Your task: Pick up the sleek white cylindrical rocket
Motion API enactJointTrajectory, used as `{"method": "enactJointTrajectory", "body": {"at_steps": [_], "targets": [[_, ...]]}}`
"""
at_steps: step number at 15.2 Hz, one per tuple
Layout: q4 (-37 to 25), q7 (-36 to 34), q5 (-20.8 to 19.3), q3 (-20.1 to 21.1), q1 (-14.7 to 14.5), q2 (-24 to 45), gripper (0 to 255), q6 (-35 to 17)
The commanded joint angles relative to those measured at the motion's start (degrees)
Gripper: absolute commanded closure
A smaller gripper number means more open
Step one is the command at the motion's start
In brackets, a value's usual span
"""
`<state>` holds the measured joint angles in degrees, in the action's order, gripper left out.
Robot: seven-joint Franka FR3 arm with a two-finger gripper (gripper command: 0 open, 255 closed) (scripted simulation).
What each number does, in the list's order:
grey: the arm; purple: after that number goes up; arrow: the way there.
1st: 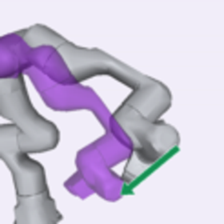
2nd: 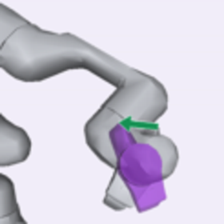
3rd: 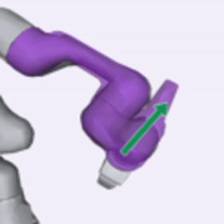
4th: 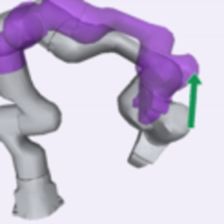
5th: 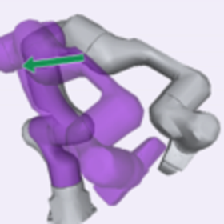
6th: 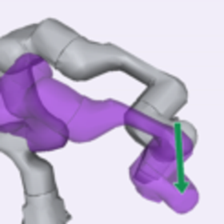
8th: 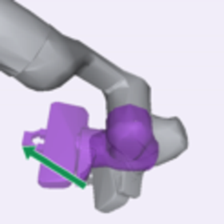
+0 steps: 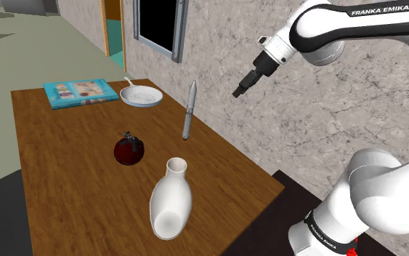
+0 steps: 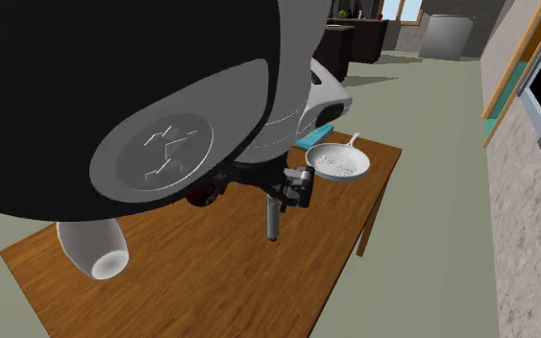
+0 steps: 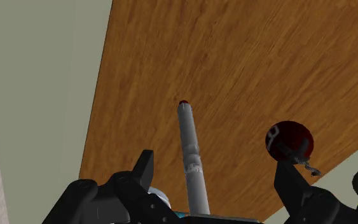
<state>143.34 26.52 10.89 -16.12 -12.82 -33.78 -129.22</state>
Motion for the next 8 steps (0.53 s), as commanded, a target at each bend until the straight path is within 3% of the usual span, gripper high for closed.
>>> {"method": "enactJointTrajectory", "body": {"at_steps": [1,4,8], "targets": [[-0.53,7.74,3.26,-3.5,-3.63,3.07,0,-5.31],[-2.79,20.27,10.41,-9.62,-10.73,8.35,0,-11.3],[-8.22,39.76,24.0,-19.09,-22.03,15.71,0,-15.02]]}}
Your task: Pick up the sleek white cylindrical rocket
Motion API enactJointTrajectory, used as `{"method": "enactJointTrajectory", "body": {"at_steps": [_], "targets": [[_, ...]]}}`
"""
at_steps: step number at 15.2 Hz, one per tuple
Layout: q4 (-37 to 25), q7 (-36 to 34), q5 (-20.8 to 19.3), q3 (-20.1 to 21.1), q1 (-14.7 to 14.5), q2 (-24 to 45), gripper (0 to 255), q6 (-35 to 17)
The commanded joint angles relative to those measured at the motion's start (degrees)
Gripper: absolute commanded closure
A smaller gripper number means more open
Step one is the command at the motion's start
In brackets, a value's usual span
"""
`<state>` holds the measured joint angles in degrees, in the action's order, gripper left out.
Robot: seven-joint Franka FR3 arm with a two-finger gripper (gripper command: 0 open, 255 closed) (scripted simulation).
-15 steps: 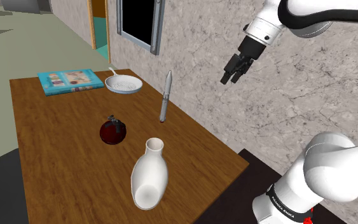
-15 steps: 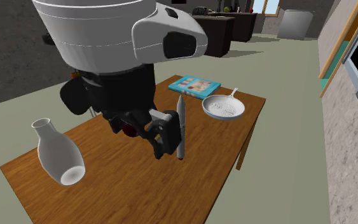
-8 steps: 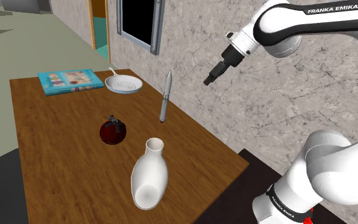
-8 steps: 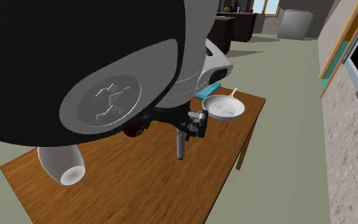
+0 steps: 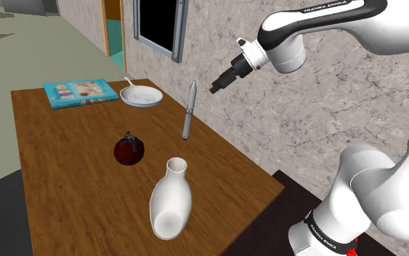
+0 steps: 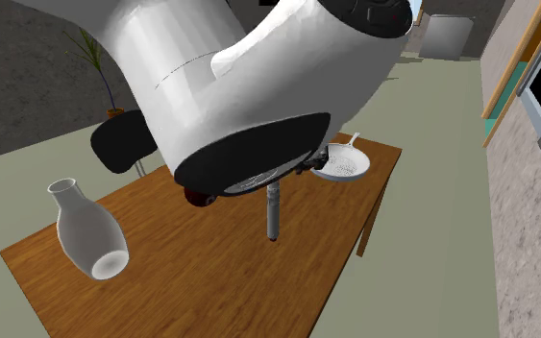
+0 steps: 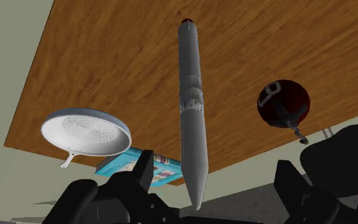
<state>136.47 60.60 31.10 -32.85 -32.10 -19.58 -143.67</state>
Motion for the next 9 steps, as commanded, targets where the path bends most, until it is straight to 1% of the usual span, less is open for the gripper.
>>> {"method": "enactJointTrajectory", "body": {"at_steps": [1,3,4,5,9], "targets": [[-3.11,10.91,7.82,-4.77,-5.56,3.5,0,-0.52],[-7.04,21.37,16.31,-9.22,-10.47,7.81,0,0.94],[-9.16,26.44,20.66,-11.01,-12.26,10.19,0,2.37],[-10.99,30.52,24.23,-12.32,-13.46,12.3,0,3.89],[-10.07,34.52,28.28,-12.73,-13.58,14.34,0,3.54]]}}
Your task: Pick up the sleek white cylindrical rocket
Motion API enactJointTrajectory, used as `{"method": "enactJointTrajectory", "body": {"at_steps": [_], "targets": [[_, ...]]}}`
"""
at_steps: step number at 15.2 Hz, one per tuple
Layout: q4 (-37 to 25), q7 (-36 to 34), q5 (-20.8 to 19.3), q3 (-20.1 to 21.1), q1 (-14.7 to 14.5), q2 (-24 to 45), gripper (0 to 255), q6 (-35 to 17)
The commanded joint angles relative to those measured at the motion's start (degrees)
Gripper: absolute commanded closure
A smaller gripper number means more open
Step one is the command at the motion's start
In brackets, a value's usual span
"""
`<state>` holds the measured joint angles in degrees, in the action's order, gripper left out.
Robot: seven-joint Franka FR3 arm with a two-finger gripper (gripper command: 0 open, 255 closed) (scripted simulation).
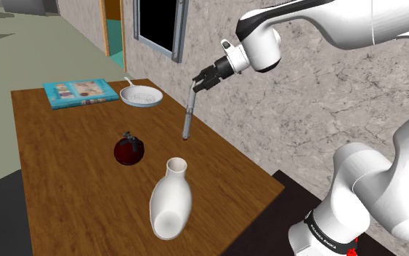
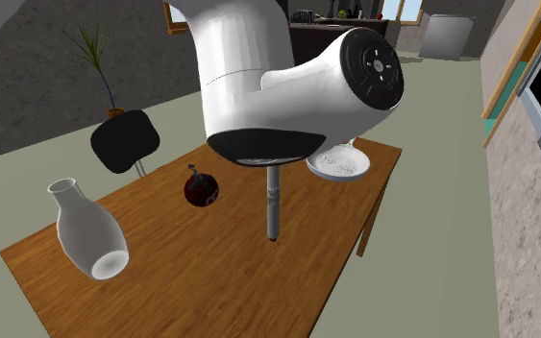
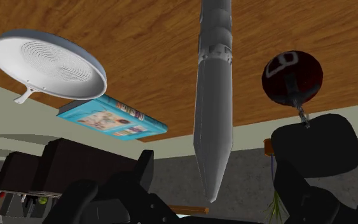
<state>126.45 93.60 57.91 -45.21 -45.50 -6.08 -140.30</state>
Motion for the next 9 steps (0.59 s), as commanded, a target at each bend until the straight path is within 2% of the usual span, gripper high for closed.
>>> {"method": "enactJointTrajectory", "body": {"at_steps": [1,5,6,9], "targets": [[0.14,2.53,2.5,-0.55,-0.27,1.37,0,0.13],[0.59,5.16,5.24,-0.91,-0.43,2.84,0,0.12],[0.72,5.12,5.17,-0.86,-0.45,2.71,255,0.0],[0.7,5.16,5.23,-0.87,-0.45,2.76,255,0.02]]}}
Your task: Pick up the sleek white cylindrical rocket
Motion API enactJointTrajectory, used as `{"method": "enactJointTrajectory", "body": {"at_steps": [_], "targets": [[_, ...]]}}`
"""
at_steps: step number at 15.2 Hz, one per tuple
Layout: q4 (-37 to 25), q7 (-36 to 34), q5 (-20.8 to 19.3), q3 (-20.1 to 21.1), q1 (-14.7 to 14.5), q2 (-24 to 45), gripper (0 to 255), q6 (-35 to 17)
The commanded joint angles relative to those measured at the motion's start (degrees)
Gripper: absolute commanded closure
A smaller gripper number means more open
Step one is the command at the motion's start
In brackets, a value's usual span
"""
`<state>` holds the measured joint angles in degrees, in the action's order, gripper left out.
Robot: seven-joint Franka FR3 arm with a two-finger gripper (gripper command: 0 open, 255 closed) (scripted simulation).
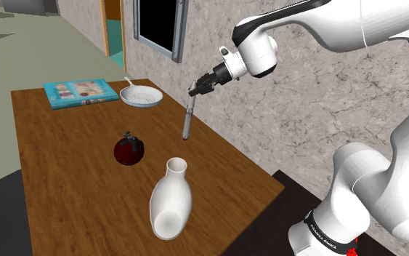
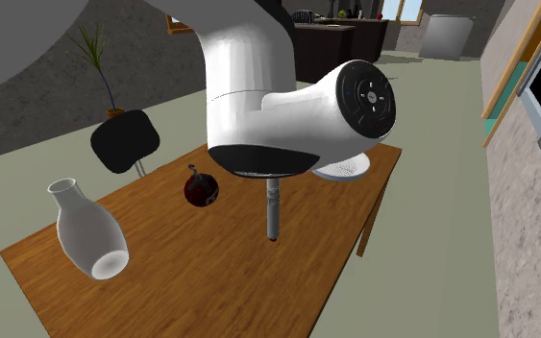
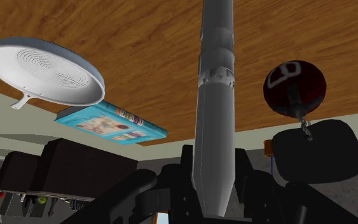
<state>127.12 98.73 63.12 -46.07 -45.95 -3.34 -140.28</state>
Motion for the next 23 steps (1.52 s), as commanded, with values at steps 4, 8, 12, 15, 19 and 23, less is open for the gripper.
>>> {"method": "enactJointTrajectory", "body": {"at_steps": [4,8,12,15,19,23], "targets": [[0.0,0.05,0.03,-0.03,0.01,0.07,255,0.04],[-0.42,-2.02,-2.1,0.21,0.12,-1.04,255,0.08],[-1.25,-6.03,-6.2,0.87,0.49,-3.15,255,0.34],[-2.03,-8.93,-9.06,1.46,0.89,-4.53,255,0.77],[-3.28,-12.6,-12.56,2.3,1.5,-6.11,255,1.65],[-4.04,-14.47,-14.28,2.77,1.87,-6.84,255,2.25]]}}
